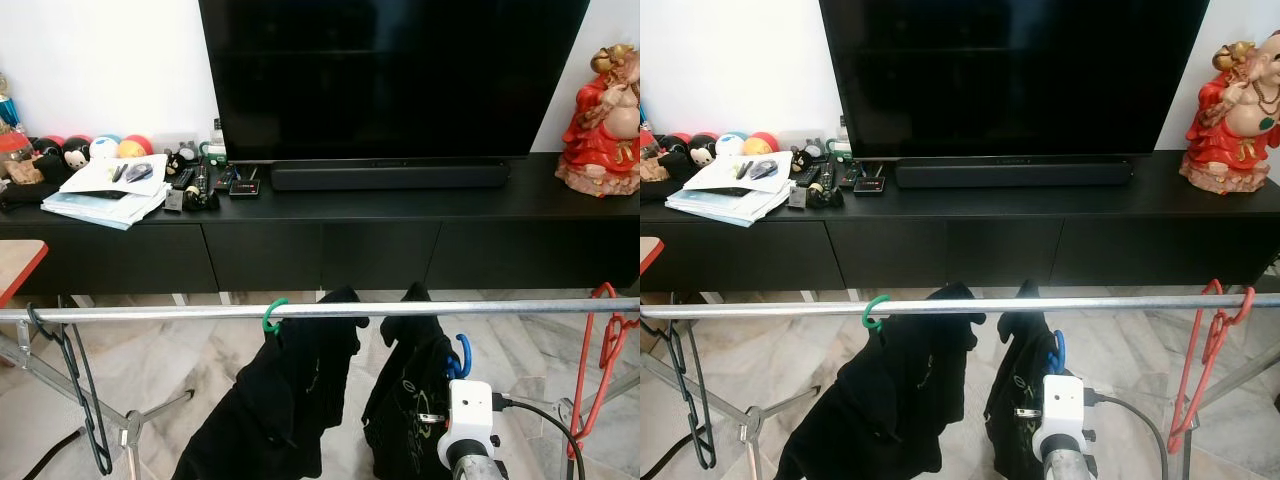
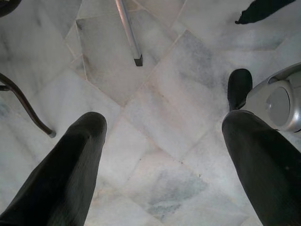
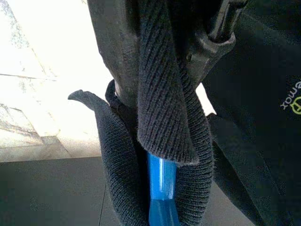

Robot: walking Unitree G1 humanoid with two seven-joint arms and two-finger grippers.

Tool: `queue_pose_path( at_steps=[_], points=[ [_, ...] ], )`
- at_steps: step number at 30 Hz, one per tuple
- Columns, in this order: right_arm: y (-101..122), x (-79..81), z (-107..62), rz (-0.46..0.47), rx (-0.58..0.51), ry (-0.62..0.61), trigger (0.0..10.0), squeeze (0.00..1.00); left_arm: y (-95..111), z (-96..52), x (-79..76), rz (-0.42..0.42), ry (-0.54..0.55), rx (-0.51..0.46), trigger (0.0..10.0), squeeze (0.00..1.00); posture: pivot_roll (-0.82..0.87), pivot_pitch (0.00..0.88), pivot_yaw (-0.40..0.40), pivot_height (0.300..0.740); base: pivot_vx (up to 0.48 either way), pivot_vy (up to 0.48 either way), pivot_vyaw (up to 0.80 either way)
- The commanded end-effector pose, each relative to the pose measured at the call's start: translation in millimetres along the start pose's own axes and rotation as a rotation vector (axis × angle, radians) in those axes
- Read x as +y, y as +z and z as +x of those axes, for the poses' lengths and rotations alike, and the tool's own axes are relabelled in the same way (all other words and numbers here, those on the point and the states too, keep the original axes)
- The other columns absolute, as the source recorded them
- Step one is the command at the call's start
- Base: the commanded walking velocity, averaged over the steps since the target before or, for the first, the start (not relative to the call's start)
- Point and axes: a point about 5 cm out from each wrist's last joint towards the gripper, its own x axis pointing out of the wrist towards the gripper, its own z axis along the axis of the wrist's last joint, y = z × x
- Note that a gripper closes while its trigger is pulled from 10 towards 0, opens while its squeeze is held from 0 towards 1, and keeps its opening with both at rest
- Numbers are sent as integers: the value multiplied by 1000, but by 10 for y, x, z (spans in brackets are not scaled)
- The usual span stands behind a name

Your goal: Hang hanger

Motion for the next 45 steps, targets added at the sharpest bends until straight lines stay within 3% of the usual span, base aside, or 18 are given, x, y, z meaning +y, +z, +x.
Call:
queue_pose_path(
  at_steps=[1, 7, 16, 27, 34, 45],
  points=[
    [77, 12, 26, 14, -32, -3, 10000, 0, -63, -18, 42, -2, 4, 30, 10000, 0, 80, 0, 32, 740, 0, 0, 0],
    [82, -8, 35, 9, -32, -3, 10000, 0, -33, -3, -1, -7, -12, 25, 10000, 0, 74, 0, 21, 740, 0, 0, 0],
    [127, -50, 55, -5, -42, 2, 10000, 0, -19, 43, -302, -23, -59, 21, 10000, 0, 65, 0, 0, 740, 0, 0, 0],
    [151, -45, 64, -12, -47, 9, 10000, 0, 14, 63, -454, -27, -70, 10, 10000, 0, 70, 0, -3, 740, 0, 0, 0],
    [142, -20, 53, -4, -45, 6, 10000, 0, 57, 64, -382, -22, -66, -7, 10000, 0, 71, 0, 8, 740, 0, 0, 0],
    [133, -9, 58, 3, -44, -1, 10000, 0, -33, 5, -81, -23, -36, 6, 10000, 0, 76, 0, 15, 740, -118, 0, 0]
  ],
)
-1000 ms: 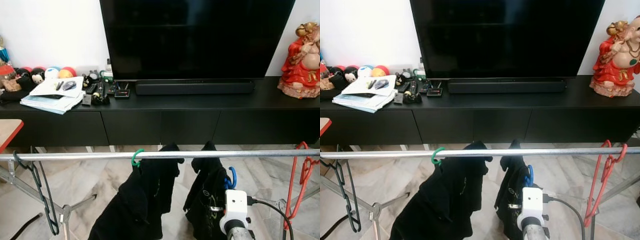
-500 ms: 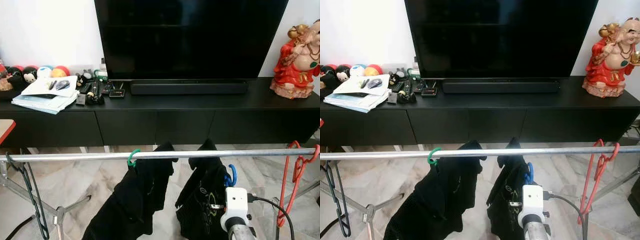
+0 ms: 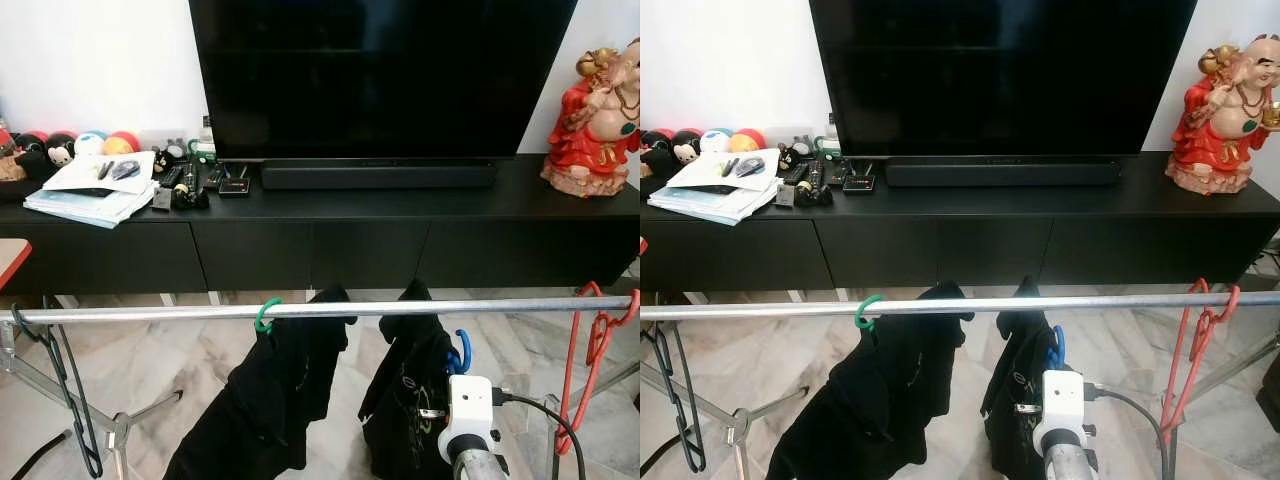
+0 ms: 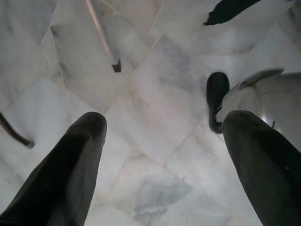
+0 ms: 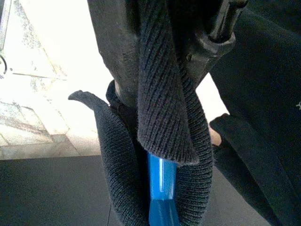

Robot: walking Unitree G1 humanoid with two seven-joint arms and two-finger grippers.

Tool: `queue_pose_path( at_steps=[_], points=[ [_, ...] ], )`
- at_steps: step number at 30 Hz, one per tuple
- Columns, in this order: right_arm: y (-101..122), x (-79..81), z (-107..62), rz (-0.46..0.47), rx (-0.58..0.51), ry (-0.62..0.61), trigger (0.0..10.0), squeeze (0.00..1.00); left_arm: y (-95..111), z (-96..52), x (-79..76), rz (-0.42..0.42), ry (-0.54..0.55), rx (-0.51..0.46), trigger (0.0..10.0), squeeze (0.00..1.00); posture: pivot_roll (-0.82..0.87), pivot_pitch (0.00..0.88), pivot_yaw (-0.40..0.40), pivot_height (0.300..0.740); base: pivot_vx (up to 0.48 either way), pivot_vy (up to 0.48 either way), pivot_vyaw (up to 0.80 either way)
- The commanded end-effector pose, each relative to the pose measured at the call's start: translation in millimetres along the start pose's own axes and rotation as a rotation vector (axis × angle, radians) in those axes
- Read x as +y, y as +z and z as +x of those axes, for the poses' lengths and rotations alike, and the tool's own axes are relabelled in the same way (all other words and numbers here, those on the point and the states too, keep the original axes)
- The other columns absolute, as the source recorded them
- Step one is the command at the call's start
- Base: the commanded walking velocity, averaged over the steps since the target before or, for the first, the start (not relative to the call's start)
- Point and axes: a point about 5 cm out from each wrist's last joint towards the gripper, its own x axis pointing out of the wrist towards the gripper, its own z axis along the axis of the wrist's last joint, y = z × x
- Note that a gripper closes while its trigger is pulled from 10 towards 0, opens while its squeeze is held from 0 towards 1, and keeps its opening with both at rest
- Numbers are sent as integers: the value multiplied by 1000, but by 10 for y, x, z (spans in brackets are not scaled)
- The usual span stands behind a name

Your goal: Hang hanger

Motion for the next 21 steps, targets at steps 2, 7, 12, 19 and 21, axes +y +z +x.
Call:
queue_pose_path(
  at_steps=[2, 7, 12, 19, 21],
  points=[
    [79, 4, 23, 8, -35, -4, 10000, 0, -76, -30, 68, -8, 11, 22, 10000, 0, 76, 0, 15, 740, -262, 0, 0],
    [81, 8, 27, 10, -36, -3, 10000, 0, -88, -33, 76, -7, 13, 29, 10000, 0, 75, 0, 18, 740, -262, 0, 0],
    [86, 16, 33, 11, -37, -2, 10000, 0, -77, -20, 34, -6, 8, 29, 10000, 0, 76, 0, 17, 740, -262, 0, 0],
    [87, 15, 36, 12, -37, -4, 10000, 0, -81, -6, -41, -5, 0, 31, 10000, 0, 75, 0, 17, 740, -265, 0, 0],
    [87, 11, 35, 11, -36, -5, 10000, 0, -91, -3, -70, -5, -2, 33, 10000, 0, 74, 0, 16, 740, -266, 0, 0]
  ],
)
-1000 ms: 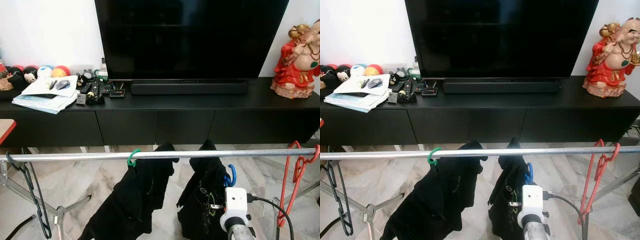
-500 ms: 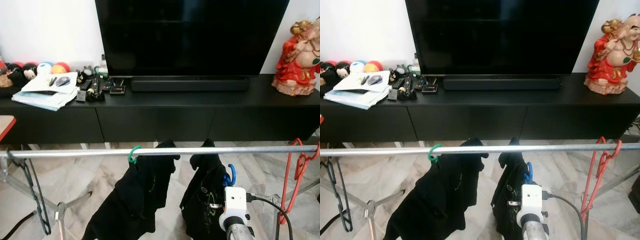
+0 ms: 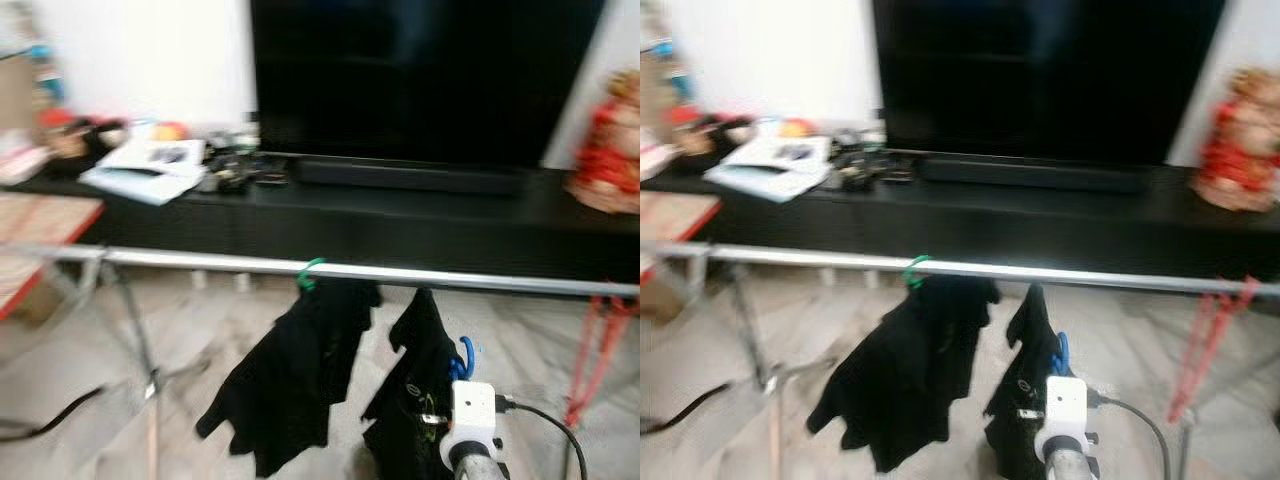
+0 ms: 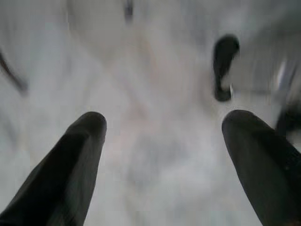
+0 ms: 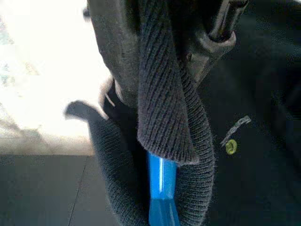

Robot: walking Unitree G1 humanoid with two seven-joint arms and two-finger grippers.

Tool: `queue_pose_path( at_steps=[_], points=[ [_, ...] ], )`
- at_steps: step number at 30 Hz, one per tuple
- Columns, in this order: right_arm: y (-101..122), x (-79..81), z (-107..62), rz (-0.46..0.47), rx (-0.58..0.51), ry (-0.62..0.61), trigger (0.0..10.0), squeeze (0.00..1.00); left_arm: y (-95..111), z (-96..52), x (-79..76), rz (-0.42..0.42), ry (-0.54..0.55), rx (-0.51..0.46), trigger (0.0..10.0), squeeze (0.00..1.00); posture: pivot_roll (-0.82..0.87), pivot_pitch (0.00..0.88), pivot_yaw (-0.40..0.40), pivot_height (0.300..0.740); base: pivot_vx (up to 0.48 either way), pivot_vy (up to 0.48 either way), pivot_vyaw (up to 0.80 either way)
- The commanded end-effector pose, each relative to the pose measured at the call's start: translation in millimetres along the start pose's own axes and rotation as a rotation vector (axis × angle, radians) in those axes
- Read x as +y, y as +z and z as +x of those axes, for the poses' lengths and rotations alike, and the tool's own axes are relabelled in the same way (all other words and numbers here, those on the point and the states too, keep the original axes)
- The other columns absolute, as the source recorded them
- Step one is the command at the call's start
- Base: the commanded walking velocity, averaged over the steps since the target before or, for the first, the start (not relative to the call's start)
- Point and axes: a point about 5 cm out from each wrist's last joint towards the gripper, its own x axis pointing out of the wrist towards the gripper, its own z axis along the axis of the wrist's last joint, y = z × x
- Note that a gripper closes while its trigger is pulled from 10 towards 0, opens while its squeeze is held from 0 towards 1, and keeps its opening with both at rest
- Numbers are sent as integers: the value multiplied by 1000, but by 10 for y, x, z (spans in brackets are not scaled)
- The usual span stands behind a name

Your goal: Hang hanger

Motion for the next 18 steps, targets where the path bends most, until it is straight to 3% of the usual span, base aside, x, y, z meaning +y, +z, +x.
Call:
queue_pose_path(
  at_steps=[1, 18],
  points=[
    [65, -6, 11, 9, -32, -6, 10000, 0, 130, 10, 71, 19, 25, -34, 10000, 0, 74, 0, 16, 740, -262, 0, 0],
    [63, -20, 9, 13, -29, -10, 10000, 0, 96, 13, 25, 13, 22, -29, 10000, 0, 75, 0, 10, 740, -263, 0, 0]
  ],
)
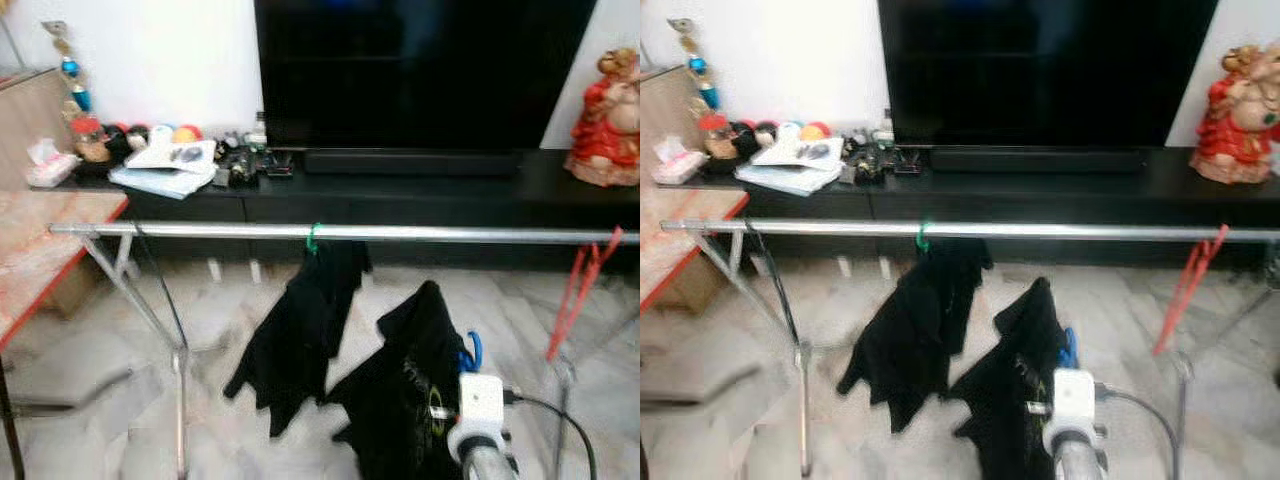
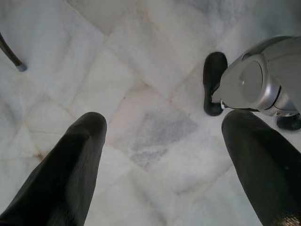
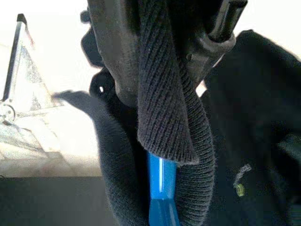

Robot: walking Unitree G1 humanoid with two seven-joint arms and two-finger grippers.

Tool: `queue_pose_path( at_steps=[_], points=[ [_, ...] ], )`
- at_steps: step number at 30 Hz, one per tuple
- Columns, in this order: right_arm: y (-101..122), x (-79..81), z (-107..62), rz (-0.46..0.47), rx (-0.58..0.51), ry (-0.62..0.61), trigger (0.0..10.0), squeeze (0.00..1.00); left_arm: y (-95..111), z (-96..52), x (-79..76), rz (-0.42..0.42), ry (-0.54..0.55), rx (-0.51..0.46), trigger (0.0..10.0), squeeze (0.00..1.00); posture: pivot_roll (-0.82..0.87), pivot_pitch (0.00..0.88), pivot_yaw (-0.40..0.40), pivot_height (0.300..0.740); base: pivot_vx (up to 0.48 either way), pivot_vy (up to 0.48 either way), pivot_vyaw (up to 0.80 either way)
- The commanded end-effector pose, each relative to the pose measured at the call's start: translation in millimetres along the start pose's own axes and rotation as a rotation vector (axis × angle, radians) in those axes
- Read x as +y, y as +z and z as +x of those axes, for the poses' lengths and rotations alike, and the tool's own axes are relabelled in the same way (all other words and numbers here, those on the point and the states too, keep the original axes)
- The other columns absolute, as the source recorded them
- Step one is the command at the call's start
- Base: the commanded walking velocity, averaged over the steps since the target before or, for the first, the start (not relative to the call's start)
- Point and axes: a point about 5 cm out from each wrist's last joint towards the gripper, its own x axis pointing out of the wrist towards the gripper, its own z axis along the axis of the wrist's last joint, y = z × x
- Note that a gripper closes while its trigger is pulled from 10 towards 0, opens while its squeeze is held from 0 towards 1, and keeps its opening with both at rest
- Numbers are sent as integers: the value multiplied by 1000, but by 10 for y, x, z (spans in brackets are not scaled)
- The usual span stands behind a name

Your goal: Hang hanger

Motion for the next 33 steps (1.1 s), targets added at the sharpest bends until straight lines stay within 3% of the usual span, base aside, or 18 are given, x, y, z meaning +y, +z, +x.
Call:
queue_pose_path(
  at_steps=[1, 4, 13, 33],
  points=[
    [104, -52, 23, 6, -42, -16, 10000, 0, -22, 0, -27, 5, -8, 7, 10000, 0, 74, 0, 9, 740, -262, 0, 0],
    [89, -56, 25, 6, -25, -17, 10000, 0, -25, -3, -16, 4, -7, 7, 10000, 0, 74, 0, 9, 740, -264, 0, 0],
    [87, -53, 29, 5, -23, -16, 10000, 0, -25, -7, 7, 4, -5, 6, 10000, 0, 76, 0, 8, 740, -263, 0, -715],
    [82, -45, 34, -4, -26, -13, 10000, 0, -14, 14, -116, 7, -18, 1, 10000, 0, 79, 0, 6, 740, -265, 0, 0]
  ],
)
